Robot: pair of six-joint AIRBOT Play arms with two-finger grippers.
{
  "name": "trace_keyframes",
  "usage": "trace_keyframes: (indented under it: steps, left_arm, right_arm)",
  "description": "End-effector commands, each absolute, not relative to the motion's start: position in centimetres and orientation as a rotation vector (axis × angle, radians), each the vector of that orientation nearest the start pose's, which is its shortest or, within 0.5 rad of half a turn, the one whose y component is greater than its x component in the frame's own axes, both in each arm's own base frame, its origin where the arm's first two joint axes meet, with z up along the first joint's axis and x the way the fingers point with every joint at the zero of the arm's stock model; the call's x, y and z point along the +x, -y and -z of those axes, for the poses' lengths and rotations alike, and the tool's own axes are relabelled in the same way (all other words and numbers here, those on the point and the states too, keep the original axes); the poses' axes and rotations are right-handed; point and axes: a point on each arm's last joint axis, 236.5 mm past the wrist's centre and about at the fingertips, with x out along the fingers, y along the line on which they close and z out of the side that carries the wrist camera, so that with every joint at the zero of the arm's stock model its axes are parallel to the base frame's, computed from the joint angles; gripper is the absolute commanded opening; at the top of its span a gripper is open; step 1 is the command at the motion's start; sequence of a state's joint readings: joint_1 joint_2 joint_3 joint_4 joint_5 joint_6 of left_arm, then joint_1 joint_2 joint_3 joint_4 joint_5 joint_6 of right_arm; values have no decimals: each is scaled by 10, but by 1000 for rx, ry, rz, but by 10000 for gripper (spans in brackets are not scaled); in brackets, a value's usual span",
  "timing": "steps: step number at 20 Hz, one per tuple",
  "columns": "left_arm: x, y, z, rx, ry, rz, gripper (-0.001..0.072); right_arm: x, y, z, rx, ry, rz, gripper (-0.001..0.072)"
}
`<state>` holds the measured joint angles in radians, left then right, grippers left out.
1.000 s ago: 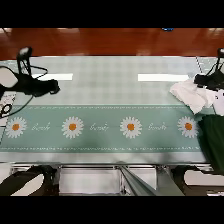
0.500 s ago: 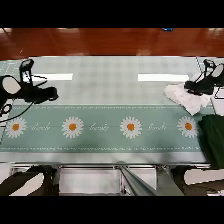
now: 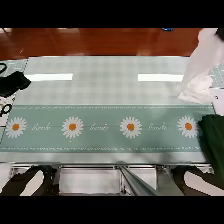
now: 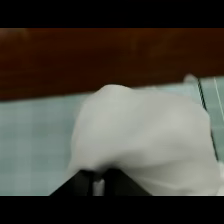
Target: Fold the shirts.
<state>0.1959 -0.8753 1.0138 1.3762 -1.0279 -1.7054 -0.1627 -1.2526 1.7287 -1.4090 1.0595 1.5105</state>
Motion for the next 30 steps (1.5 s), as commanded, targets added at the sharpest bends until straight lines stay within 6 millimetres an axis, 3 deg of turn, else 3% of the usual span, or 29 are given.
trace_keyframes:
  steps: [1,4,6,9,13,16,18,19,20,24,30]
  left_arm:
    - [337,-21,-132,-412,-826,-111,504]
    - [321,-10,-114,-407,-859,-92,504]
    - [312,-2,-96,-411,-894,-77,504]
    - [307,6,-77,-435,-927,-63,504]
    - [309,6,-70,-444,-917,-68,504]
    - [307,6,-65,-445,-928,-69,504]
    - [306,8,-62,-456,-936,-65,504]
    - [305,11,-61,-464,-941,-58,505]
    - [305,14,-59,-469,-946,-51,504]
    - [300,36,-55,-443,-978,12,504]
    - [285,87,-45,-356,-1059,162,505]
  right_arm:
    - [436,-10,-375,35,-384,-81,31]
    - [414,-55,-428,0,-268,-182,31]
    - [401,-87,-449,-5,-207,-260,31]
    - [384,-146,-455,-21,-182,-403,31]
    - [359,-225,-466,-29,-116,-564,31]
    - [340,-276,-455,-8,-147,-682,31]
    - [331,-300,-426,-9,-250,-725,31]
    - [330,-304,-405,-24,-320,-725,31]
    - [333,-298,-370,-52,-435,-684,31]
    - [340,-243,-236,-267,-810,-446,30]
    - [312,-135,-40,-308,-1312,-204,30]
